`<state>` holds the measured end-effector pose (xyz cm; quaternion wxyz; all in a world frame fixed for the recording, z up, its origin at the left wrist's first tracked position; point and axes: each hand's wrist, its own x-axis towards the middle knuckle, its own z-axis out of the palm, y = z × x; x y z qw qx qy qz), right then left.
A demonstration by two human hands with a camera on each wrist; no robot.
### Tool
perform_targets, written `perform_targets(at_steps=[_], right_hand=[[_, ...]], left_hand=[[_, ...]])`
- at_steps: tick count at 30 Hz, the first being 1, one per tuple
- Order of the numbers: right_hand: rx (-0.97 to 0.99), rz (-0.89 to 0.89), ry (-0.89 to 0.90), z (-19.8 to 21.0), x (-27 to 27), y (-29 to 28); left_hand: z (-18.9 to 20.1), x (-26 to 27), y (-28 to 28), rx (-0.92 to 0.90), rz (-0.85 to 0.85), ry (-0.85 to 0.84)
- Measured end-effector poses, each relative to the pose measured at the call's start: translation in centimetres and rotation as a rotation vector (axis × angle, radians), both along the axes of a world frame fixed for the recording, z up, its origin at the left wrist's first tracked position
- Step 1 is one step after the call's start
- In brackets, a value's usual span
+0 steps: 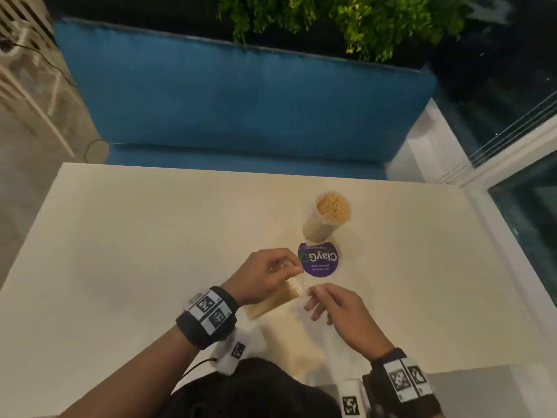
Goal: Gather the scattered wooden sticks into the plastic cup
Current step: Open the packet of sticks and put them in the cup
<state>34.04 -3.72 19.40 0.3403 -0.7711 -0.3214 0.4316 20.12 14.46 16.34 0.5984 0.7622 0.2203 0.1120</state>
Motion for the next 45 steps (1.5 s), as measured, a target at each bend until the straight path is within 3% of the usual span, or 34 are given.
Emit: perform_targets(at_steps=[6, 12, 16, 20, 26, 38, 45], right_hand=[[0.152, -0.042, 0.019, 0.7, 2.6, 0.3], [0.200, -0.212, -0.014, 0.7, 4.4, 0.0], [0.242, -0.184, -0.026, 0.6, 4.3, 0.4], [0.236, -0.160, -0.002, 0.2, 3.7, 0.8], [0.227, -0.234, 0.310, 0.2, 3.6, 1.5], [0.242, -0.189, 0.389, 0.4, 2.8, 3.9], [0.203, -0.290, 0.449, 0.3, 2.3, 5.0]], left_hand=[[0.7, 3.6, -3.5, -0.045, 0.014, -0.065], [0.6, 5.3, -5.2, 0.170, 0.457, 0.007], [1.5, 5.9, -5.6, -0.011, 0.283, 0.120], [1.6, 5.7, -5.8, -0.080, 0.187, 0.077], [1.6, 4.7, -4.5, -0.012, 0.135, 0.115], [2.8, 3.3, -2.2, 0.014, 0.189, 0.145], [2.2, 3.2, -1.8, 0.075, 0.205, 0.128]])
